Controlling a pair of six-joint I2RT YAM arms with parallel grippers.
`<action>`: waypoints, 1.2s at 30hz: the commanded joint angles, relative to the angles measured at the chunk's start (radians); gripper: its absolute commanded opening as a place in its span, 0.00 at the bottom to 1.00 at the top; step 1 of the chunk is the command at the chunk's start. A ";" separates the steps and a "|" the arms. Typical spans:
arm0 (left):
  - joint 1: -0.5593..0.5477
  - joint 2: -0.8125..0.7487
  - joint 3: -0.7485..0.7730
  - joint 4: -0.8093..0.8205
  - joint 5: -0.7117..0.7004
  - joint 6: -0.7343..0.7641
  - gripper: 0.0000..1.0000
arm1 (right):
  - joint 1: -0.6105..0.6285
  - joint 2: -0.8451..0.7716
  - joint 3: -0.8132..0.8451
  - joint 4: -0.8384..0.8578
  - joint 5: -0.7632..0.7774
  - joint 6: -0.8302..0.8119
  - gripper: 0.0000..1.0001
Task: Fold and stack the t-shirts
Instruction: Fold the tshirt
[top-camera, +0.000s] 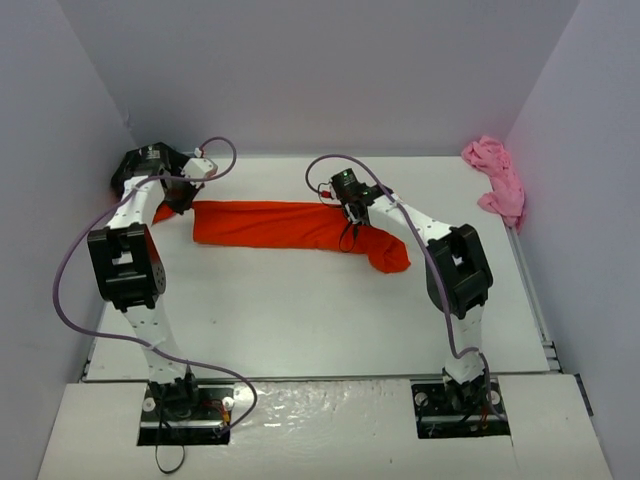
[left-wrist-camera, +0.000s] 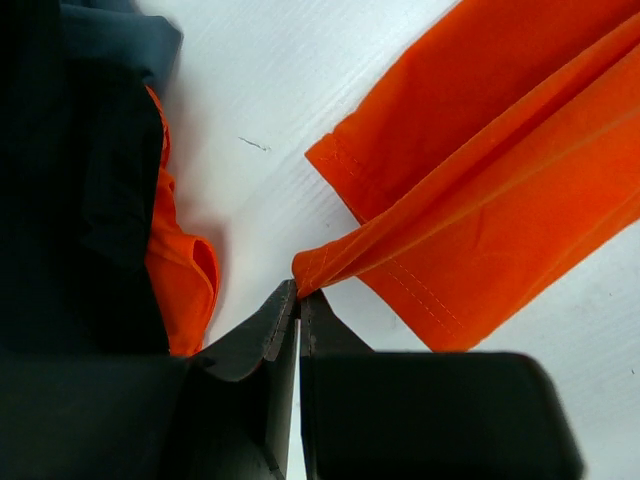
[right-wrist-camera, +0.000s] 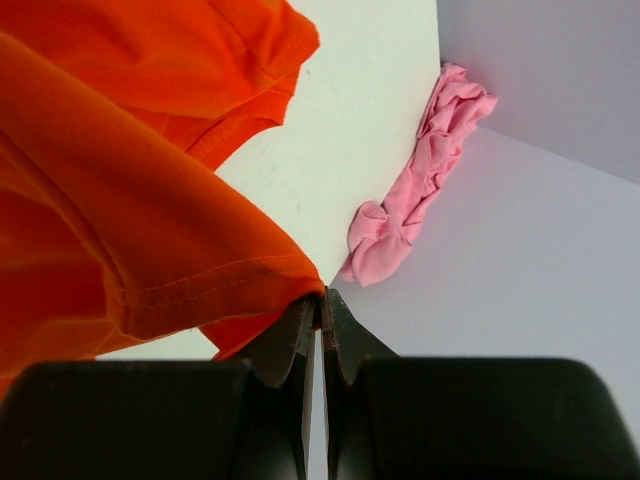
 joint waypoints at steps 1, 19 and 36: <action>0.008 0.026 0.111 -0.052 -0.022 -0.018 0.00 | -0.035 -0.009 0.067 0.019 0.092 -0.048 0.00; -0.004 0.083 0.182 0.068 -0.066 -0.160 0.97 | -0.122 0.159 0.190 0.156 0.095 0.000 0.63; -0.091 -0.026 0.212 0.022 0.148 -0.293 0.00 | -0.045 -0.038 0.014 0.125 -0.034 0.150 0.00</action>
